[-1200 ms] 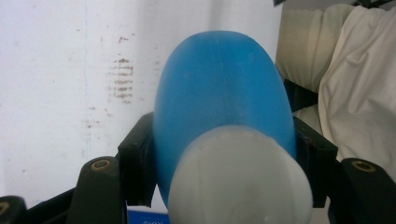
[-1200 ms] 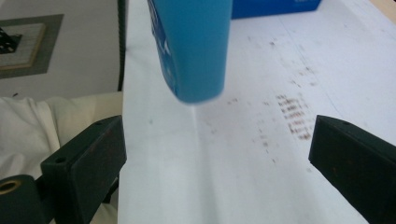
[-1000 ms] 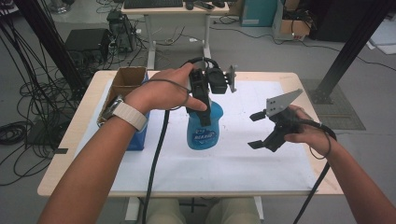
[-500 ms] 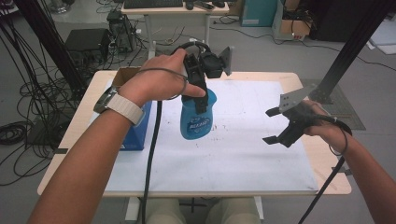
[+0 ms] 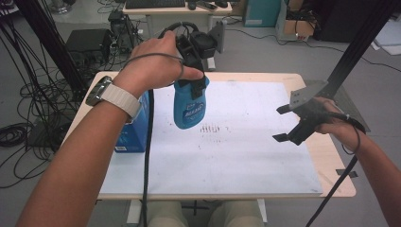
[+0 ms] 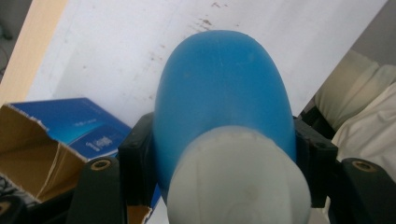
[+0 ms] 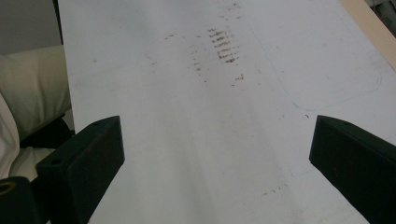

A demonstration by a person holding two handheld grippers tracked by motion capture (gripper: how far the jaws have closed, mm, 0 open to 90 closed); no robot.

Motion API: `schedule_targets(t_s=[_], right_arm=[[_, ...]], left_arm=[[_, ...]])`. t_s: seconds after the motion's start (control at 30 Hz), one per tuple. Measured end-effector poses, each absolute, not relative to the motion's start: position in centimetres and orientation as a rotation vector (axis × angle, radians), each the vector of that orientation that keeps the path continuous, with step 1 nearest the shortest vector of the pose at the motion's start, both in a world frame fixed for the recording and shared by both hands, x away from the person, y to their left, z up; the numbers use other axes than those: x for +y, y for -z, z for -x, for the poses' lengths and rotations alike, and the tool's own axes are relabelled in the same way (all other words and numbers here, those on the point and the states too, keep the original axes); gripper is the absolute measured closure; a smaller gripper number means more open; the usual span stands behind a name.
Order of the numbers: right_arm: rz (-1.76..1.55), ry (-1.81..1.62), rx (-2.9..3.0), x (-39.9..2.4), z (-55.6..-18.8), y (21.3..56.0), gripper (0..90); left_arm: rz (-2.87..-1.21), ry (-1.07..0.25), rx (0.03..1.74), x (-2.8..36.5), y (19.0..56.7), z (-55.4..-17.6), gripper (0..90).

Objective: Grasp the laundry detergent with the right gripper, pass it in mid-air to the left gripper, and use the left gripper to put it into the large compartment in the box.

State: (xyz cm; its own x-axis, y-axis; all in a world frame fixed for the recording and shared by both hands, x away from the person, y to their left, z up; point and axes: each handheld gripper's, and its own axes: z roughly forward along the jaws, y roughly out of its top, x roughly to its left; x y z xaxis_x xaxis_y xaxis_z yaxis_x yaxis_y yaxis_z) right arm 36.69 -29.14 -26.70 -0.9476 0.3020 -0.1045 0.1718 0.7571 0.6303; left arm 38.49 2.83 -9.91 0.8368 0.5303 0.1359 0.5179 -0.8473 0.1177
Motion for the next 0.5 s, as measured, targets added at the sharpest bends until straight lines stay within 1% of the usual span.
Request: schedule_targets(t_s=[0.03, 0.1, 0.13, 0.2, 0.5], right_arm=[[-0.343, -0.969, 2.747, -29.2, -36.9, 26.7, 3.3], [-0.375, -0.999, 2.723, -29.3, -36.8, 27.0, 3.2], [-0.452, -0.968, 2.745, -29.4, -36.4, 26.8, 3.2], [-0.465, -0.962, 2.751, -29.4, -36.4, 26.9, 3.3], [-0.495, -0.953, 2.748, -30.1, -36.7, 27.1, 3.5]], left_arm=[[-2.927, -0.257, 0.871, 2.9, 9.7, -38.6, 37.5], [-2.901, -0.270, 0.937, 3.2, 9.2, -38.8, 37.4], [-2.896, -0.271, 0.954, 3.3, 9.1, -38.8, 37.5], [-2.873, -0.282, 1.011, 3.6, 8.7, -39.0, 37.4], [-2.794, -0.277, 1.218, 5.1, 7.1, -39.9, 37.5]])
